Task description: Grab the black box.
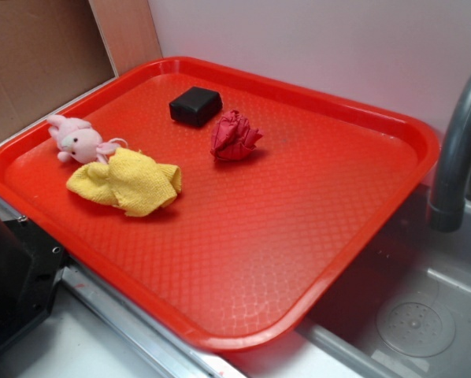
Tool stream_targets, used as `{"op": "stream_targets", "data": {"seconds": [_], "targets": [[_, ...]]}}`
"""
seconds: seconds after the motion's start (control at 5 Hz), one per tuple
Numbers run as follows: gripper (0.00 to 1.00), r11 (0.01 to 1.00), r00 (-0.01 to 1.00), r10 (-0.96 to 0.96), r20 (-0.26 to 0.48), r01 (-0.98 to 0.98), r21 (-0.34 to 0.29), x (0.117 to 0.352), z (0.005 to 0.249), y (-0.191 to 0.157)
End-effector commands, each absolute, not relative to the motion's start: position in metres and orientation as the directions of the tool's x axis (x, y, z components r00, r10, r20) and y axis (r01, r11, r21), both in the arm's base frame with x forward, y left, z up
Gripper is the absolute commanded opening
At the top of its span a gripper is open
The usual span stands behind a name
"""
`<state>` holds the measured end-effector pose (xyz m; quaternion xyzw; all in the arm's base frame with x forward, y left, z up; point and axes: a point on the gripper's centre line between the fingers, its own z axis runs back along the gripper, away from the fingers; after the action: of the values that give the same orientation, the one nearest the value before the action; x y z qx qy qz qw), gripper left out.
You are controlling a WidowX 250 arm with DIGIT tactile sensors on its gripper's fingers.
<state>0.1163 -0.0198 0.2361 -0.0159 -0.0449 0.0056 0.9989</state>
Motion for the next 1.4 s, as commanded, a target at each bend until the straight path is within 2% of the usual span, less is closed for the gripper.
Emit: {"op": "stream_targets", "data": {"seconds": [0.0, 0.2, 0.4, 0.6, 0.8, 1.2], "targets": [[1.00, 0.999, 0.996, 0.013, 0.089, -0.010, -0.032, 0.116, 0.236, -0.020], [1.00, 0.982, 0.985, 0.153, 0.074, -0.143, -0.125, 0.123, 0.232, -0.014], [1.00, 0.917, 0.925, 0.378, 0.032, -0.369, -0.151, 0.134, 0.225, -0.009], [1.00, 0.795, 0.804, 0.594, 0.019, -0.584, -0.161, 0.143, 0.217, -0.008], [1.00, 0.625, 0.632, 0.775, 0.012, -0.763, -0.163, 0.157, 0.210, -0.008], [1.00, 0.169, 0.184, 0.981, -0.056, -0.964, -0.207, 0.199, 0.183, -0.007]]}}
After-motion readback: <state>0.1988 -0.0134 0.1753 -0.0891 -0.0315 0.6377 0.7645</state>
